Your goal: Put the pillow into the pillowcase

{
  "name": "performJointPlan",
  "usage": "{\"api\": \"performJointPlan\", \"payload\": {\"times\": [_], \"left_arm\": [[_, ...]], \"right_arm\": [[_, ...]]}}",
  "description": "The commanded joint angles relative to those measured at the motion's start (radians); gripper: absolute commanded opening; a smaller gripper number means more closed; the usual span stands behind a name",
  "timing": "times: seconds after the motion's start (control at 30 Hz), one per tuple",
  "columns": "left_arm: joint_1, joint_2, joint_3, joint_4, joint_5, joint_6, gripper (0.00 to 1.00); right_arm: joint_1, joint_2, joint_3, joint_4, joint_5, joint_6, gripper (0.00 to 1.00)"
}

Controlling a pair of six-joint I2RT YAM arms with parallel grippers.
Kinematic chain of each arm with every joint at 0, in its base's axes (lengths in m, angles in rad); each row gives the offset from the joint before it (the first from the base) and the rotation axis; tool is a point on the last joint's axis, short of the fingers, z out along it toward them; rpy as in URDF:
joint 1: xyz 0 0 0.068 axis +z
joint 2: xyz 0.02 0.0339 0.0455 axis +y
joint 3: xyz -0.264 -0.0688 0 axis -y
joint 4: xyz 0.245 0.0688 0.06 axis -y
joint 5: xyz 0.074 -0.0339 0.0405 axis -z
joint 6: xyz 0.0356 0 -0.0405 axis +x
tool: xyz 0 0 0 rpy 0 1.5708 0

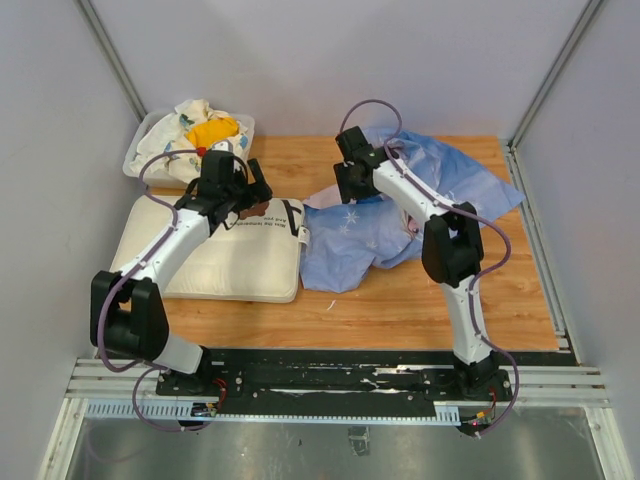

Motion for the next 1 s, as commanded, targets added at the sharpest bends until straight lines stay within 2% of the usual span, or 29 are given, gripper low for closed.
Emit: {"api": "performJointPlan", "payload": {"times": [0.0, 0.5, 0.67, 0.83, 0.97], "left_arm": [[-0.004, -0.054, -0.010, -0.003, -0.005, 0.009, 0.99], [-0.003, -0.056, -0.022, -0.016, -0.029, 0.017, 1.00], [-0.004, -0.054, -0.019, -0.025, -0.035, 0.020, 0.99], [-0.003, -0.064, -0.026, -0.029, -0.046, 0.026, 0.99], [-0.004, -0.062, -0.026, -0.026, -0.044, 0.024, 0.99]], "right_arm": [[-0.050, 0.085, 0.092, -0.028, -0.016, 0.067, 0.54], [-0.098, 0.165, 0.067, 0.197, -0.196, 0.168, 0.61], [-0.100, 0.236, 0.146, 0.165, -0.225, 0.195, 0.62], [-0.099, 0.255, 0.150, 0.159, -0.220, 0.205, 0.65], [-0.100, 0.259, 0.145, 0.155, -0.221, 0.197, 0.59]]}}
